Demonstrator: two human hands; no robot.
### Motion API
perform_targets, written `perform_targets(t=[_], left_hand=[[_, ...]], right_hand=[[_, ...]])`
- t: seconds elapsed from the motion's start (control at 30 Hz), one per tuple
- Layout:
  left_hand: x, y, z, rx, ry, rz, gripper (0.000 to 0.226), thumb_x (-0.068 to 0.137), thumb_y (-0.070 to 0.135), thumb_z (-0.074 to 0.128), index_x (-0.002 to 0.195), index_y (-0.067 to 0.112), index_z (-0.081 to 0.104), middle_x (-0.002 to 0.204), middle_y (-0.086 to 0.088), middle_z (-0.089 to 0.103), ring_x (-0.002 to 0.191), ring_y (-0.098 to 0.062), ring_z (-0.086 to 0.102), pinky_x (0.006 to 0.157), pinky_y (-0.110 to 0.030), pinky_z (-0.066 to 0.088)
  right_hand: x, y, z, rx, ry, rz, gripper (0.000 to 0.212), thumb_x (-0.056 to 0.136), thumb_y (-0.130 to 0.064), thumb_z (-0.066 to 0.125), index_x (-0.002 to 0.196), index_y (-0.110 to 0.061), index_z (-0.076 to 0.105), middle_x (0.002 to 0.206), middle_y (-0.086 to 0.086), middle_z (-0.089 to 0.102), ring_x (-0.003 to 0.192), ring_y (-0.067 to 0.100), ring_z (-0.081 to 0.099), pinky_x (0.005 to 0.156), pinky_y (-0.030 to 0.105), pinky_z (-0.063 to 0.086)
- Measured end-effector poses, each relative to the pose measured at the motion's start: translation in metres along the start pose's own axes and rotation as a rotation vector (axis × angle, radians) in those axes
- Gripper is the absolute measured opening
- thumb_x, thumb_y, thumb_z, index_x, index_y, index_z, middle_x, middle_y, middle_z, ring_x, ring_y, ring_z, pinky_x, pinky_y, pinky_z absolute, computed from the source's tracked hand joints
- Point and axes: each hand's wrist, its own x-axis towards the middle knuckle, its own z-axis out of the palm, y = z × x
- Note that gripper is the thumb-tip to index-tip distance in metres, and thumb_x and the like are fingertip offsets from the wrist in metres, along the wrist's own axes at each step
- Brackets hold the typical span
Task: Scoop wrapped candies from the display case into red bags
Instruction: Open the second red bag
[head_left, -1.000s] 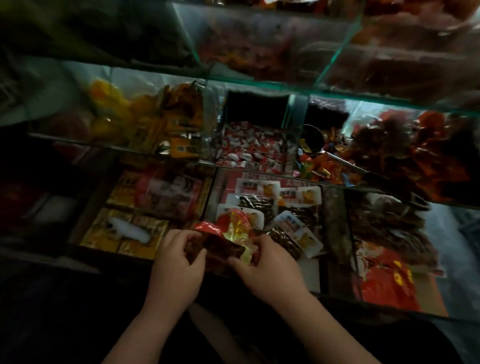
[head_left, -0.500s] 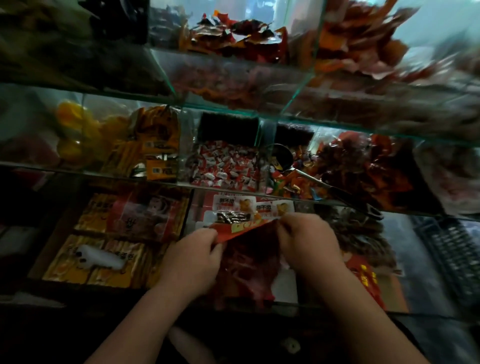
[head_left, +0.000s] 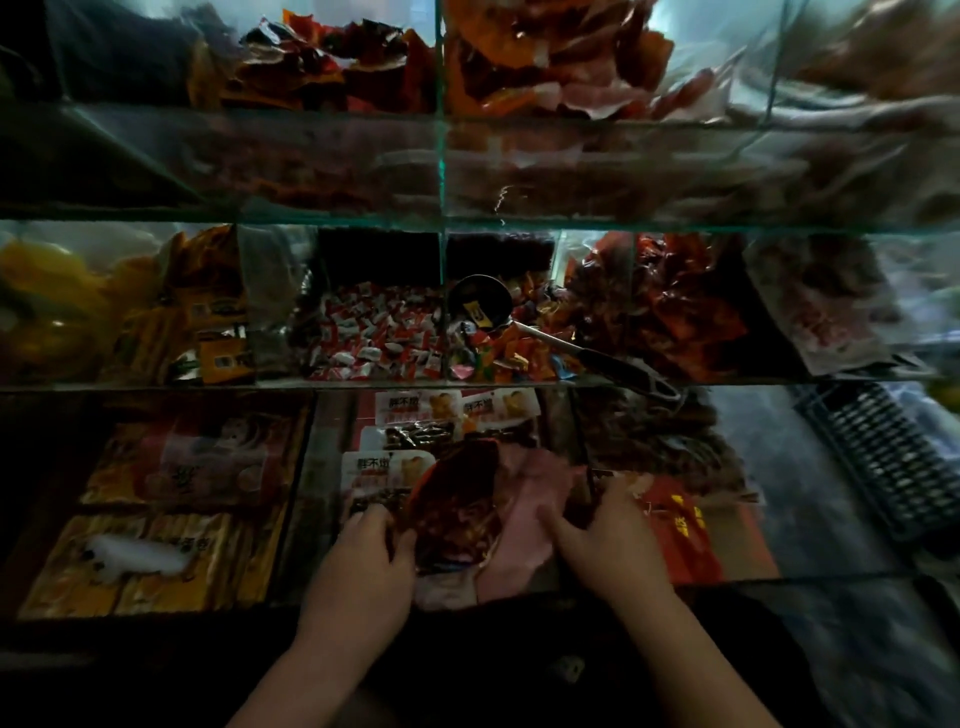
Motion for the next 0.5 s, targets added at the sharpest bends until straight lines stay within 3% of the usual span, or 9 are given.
perform_targets(t=[0.07, 0.13, 0.23, 0.3, 0.37, 0.43, 0.5], left_hand=[[-0.001, 0.007, 0.004, 0.046, -0.004, 0.033, 0.021, 0.1, 0.034, 0.059, 0.085, 0.026, 0.046, 0.088, 0.006, 0.053, 0.075, -0.009, 0.053, 0.057, -0.03, 0.036], [-0.003, 0.013, 0.009, 0.018, -0.017, 0.059, 0.02, 0.102, 0.028, 0.057, 0.085, 0.028, 0.045, 0.086, 0.007, 0.056, 0.076, -0.008, 0.055, 0.058, -0.03, 0.038], [-0.003, 0.019, 0.006, -0.07, 0.017, 0.068, 0.02, 0.104, 0.024, 0.052, 0.085, 0.029, 0.049, 0.081, 0.005, 0.063, 0.072, -0.01, 0.06, 0.06, -0.034, 0.046], [-0.002, 0.02, -0.007, -0.153, 0.087, 0.068, 0.02, 0.103, 0.024, 0.052, 0.085, 0.033, 0.052, 0.077, 0.005, 0.066, 0.068, -0.008, 0.062, 0.058, -0.033, 0.051], [-0.001, 0.017, -0.021, -0.185, 0.135, 0.085, 0.023, 0.1, 0.026, 0.054, 0.083, 0.042, 0.052, 0.077, 0.013, 0.066, 0.068, -0.001, 0.061, 0.049, -0.022, 0.043], [0.0, 0.015, -0.024, -0.147, 0.093, 0.082, 0.022, 0.1, 0.027, 0.057, 0.084, 0.042, 0.054, 0.077, 0.018, 0.066, 0.069, 0.002, 0.061, 0.05, -0.022, 0.042], [0.001, 0.014, -0.015, -0.103, -0.005, 0.048, 0.016, 0.1, 0.022, 0.058, 0.096, 0.037, 0.059, 0.08, 0.014, 0.067, 0.075, -0.001, 0.063, 0.066, -0.028, 0.053]], right_hand=[[0.007, -0.011, 0.002, 0.189, -0.123, 0.035, 0.042, 0.084, -0.058, 0.073, 0.084, -0.017, 0.066, 0.08, -0.005, 0.068, 0.074, 0.007, 0.065, 0.065, 0.024, 0.05], [0.009, -0.023, 0.008, 0.186, -0.15, -0.068, 0.044, 0.092, -0.038, 0.072, 0.059, -0.013, 0.057, 0.055, -0.004, 0.055, 0.045, -0.001, 0.048, 0.046, 0.017, 0.034], [-0.003, -0.033, 0.005, 0.108, -0.008, -0.259, 0.04, 0.089, -0.02, 0.067, 0.053, -0.012, 0.051, 0.051, -0.001, 0.05, 0.043, 0.008, 0.042, 0.047, 0.022, 0.031], [-0.012, -0.027, -0.01, 0.09, 0.155, -0.354, 0.038, 0.082, -0.026, 0.062, 0.05, -0.015, 0.045, 0.049, -0.001, 0.051, 0.043, 0.008, 0.044, 0.045, 0.023, 0.032], [-0.018, -0.016, -0.031, 0.059, 0.279, -0.409, 0.041, 0.079, -0.03, 0.059, 0.046, -0.019, 0.037, 0.047, -0.004, 0.05, 0.039, 0.005, 0.044, 0.038, 0.016, 0.025], [-0.022, -0.008, -0.041, -0.044, 0.275, -0.372, 0.049, 0.082, -0.026, 0.065, 0.044, -0.023, 0.033, 0.041, -0.008, 0.04, 0.037, -0.001, 0.037, 0.04, 0.018, 0.022], [-0.027, -0.005, -0.034, -0.16, 0.147, -0.286, 0.05, 0.086, -0.026, 0.067, 0.045, -0.022, 0.038, 0.043, -0.01, 0.043, 0.041, -0.001, 0.039, 0.04, 0.02, 0.026]])
